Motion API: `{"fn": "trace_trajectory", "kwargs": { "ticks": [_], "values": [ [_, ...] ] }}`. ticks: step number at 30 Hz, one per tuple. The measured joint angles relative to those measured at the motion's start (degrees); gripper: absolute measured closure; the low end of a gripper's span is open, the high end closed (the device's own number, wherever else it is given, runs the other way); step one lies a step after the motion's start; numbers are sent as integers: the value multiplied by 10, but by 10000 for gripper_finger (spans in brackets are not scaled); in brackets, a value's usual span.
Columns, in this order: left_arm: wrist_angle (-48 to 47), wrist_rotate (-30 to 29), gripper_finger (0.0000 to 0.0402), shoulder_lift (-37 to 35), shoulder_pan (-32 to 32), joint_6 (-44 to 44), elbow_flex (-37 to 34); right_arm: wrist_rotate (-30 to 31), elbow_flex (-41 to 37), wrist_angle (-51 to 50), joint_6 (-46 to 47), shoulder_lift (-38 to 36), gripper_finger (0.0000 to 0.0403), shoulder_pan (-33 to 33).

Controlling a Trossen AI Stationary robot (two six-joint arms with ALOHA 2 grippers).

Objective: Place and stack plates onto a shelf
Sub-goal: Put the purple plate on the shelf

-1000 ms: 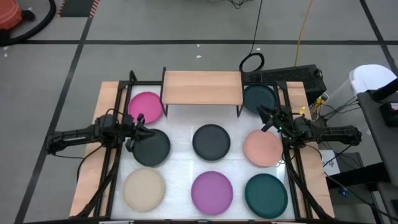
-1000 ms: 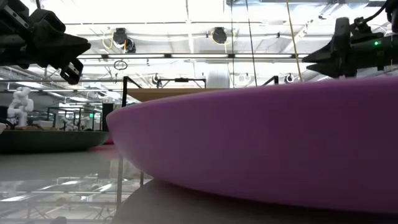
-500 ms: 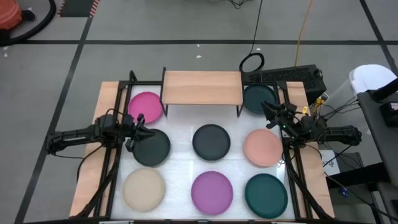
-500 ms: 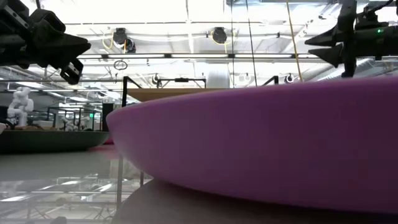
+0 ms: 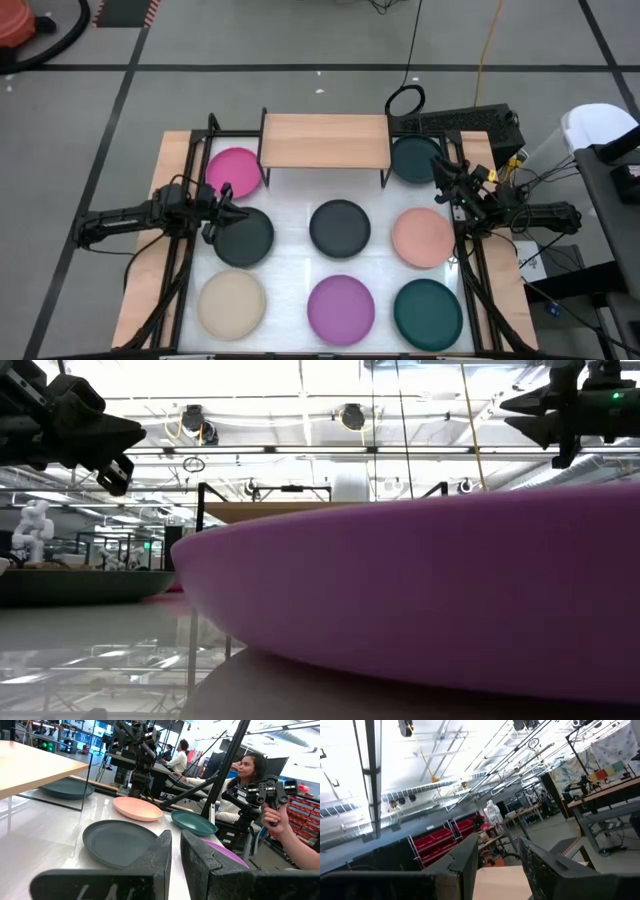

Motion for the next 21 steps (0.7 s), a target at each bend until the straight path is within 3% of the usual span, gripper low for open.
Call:
{"fn": "trace_trajectory", "kwargs": {
  "ticks": [19,21],
  "values": [
    [0,0,357,0,0,0,0,-3,0,-16,49,33,275,0],
    [0,0,357,0,0,0,0,-29,0,-12,47,44,275,0]
  ]
}}
